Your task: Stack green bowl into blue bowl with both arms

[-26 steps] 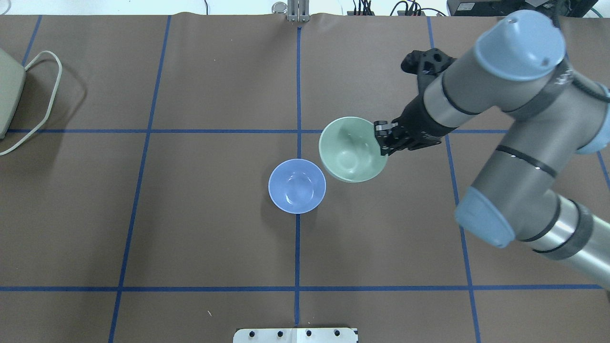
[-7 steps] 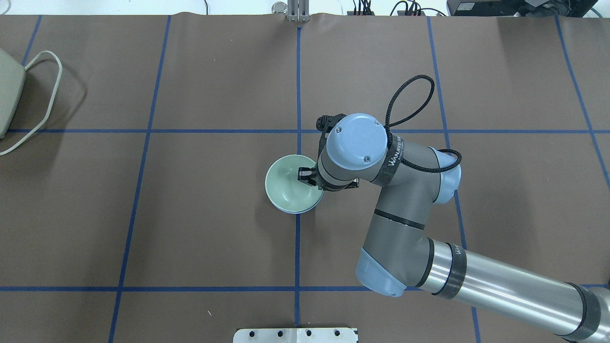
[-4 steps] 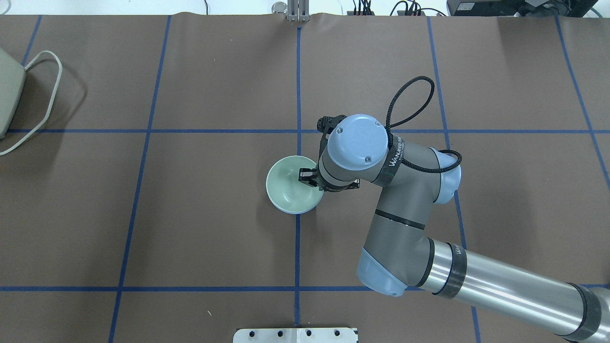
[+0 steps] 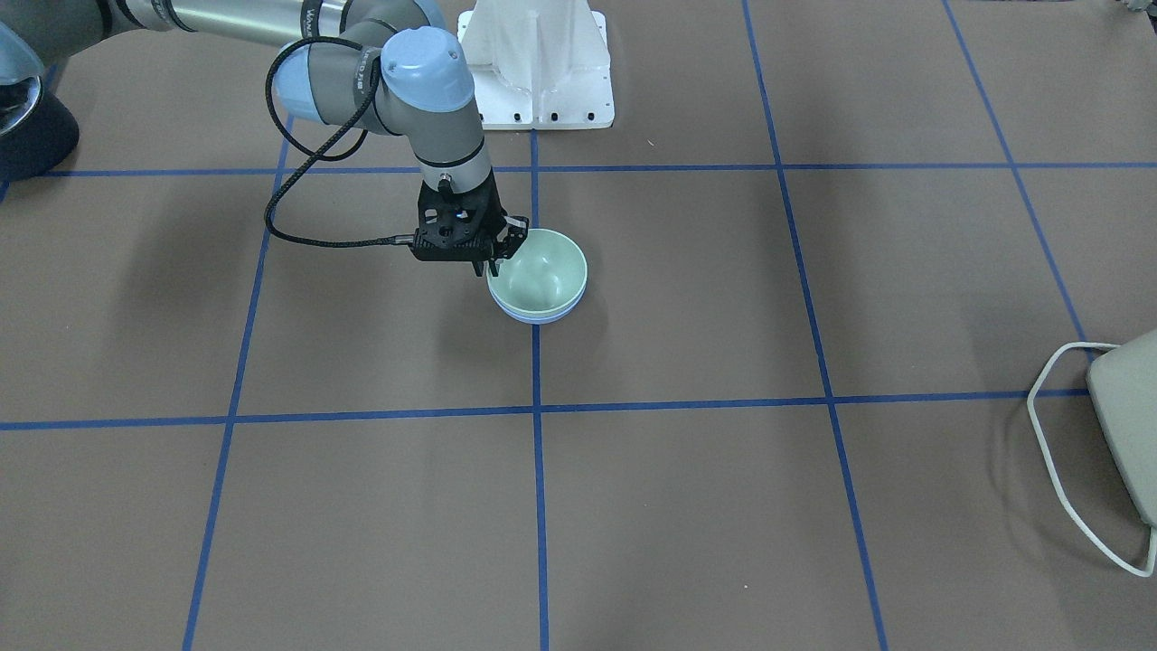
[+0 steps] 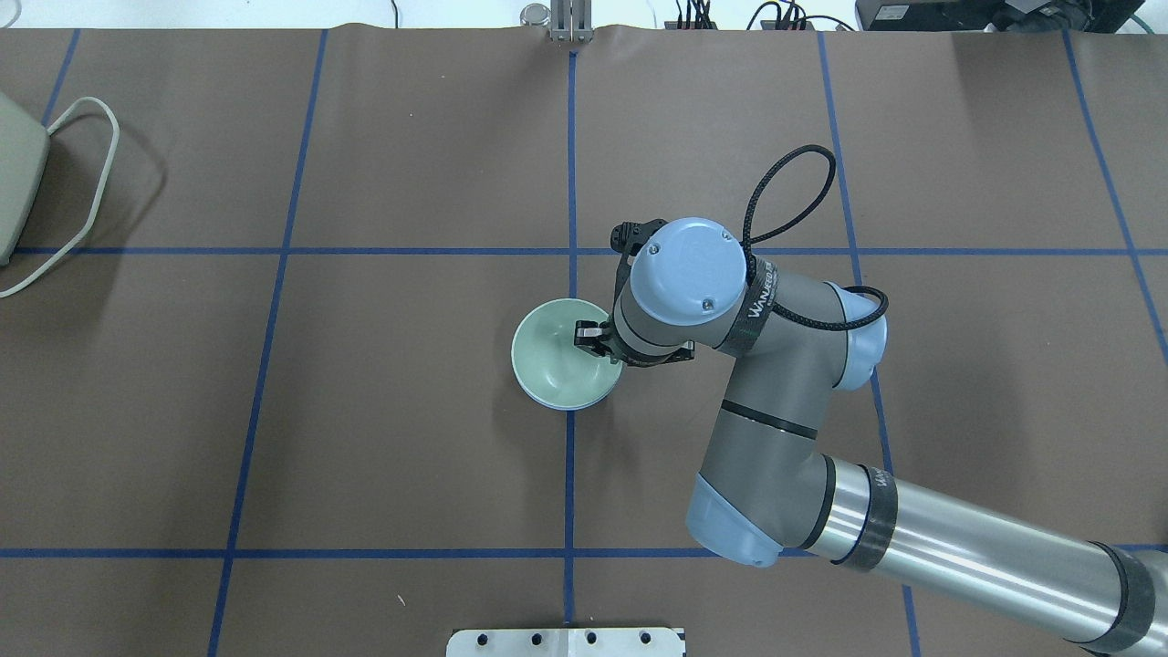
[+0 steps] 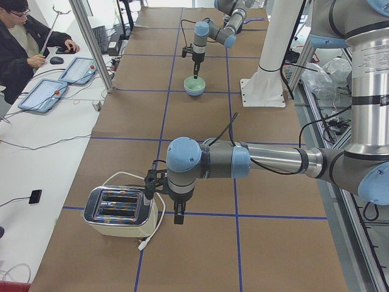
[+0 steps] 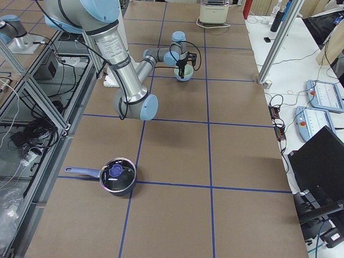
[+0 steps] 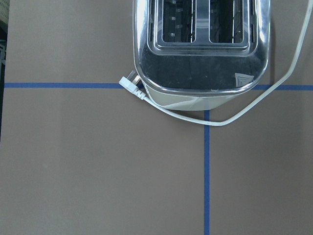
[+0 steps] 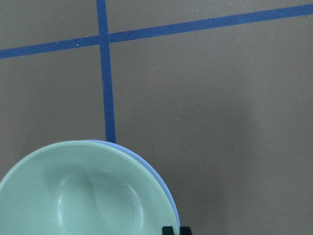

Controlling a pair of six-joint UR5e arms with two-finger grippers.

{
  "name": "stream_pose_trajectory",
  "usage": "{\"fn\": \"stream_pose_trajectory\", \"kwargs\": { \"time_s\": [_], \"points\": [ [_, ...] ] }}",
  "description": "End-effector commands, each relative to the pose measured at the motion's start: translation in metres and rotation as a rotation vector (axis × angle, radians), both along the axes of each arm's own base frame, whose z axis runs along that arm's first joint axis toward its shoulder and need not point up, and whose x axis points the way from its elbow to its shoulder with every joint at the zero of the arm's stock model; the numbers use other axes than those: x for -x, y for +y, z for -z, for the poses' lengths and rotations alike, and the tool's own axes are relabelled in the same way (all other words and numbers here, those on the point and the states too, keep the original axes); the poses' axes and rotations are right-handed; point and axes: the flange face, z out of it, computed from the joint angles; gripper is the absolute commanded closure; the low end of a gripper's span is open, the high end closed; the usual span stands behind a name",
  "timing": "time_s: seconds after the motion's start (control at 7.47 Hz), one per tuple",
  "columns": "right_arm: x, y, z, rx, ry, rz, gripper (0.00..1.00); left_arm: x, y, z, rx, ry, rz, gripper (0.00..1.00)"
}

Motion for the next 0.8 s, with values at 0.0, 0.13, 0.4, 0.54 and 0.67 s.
{"fn": "stream_pose_trajectory", "kwargs": {
  "time_s": [0.0,0.13,0.4,0.54,0.67],
  "points": [
    [-0.029,-0.03,0.006,-0.042,-0.006,-0.002,0.0,0.0,0.0,-0.002,0.004,-0.001,0.001,0.02],
    [-0.064,-0.063,0.002,-0.039,-0.01,0.001,0.0,0.0,0.0,-0.002,0.007,0.0,0.003,0.02],
    [-0.156,-0.13,-0.031,-0.106,0.004,0.074,0.0,-0.02,-0.006,-0.001,0.019,0.002,-0.032,0.02],
    [-0.202,-0.153,-0.054,-0.129,0.013,0.103,0.0,-0.029,-0.009,0.004,0.059,0.007,0.005,0.02],
    [-0.249,-0.17,-0.084,-0.15,0.032,0.136,0.0,-0.029,-0.011,0.007,0.034,0.007,0.027,0.02]
  ]
}}
